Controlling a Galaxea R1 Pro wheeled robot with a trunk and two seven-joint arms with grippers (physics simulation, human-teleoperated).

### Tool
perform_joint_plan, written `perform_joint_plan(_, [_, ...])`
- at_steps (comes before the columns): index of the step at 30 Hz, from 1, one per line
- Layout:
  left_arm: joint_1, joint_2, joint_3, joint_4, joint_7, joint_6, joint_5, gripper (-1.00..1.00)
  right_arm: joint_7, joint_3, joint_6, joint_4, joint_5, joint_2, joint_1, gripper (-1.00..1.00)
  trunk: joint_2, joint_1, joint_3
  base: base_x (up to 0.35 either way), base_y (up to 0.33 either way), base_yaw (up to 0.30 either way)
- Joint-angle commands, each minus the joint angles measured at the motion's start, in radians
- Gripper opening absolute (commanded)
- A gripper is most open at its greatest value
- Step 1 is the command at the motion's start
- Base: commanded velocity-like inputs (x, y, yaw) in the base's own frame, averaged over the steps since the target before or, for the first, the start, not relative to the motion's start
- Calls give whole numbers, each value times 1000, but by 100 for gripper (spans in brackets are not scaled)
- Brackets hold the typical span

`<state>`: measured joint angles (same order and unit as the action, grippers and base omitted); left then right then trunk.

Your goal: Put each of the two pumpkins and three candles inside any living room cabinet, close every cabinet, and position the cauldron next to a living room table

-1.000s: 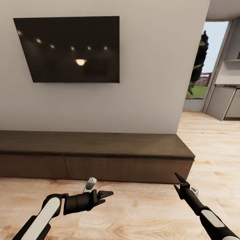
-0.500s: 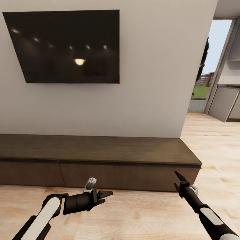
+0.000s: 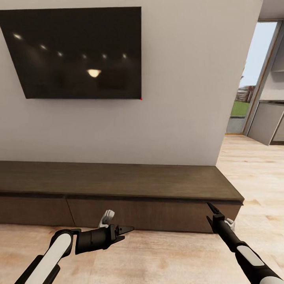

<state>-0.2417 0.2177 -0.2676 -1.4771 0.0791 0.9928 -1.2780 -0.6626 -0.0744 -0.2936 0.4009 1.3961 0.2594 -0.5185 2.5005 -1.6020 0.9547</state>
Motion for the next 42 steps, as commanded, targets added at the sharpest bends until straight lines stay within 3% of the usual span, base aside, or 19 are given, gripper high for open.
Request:
perform_joint_plan(1, [-1,0,0,0,8,2,8,100,-5,-2,-6,-1,9,0,0,100,0,0,1,3,0,0])
perform_joint_plan(10, [-1,0,-1,0,10,2,8,100,-66,-1,2,-2,11,1,0,100,1,-2,16,0,0,0])
perform_joint_plan(29, [-1,0,-1,0,10,3,8,100,-74,-1,2,-2,15,2,0,100,6,-10,90,0,0,0])
perform_joint_plan(34, [-1,0,-7,0,10,3,8,100,-181,-2,-18,-4,20,4,0,100,7,-12,109,0,0,0])
perform_joint_plan(42, [-1,0,-14,0,10,2,8,100,-213,-3,-30,-5,21,4,0,100,9,-16,140,0,0,0])
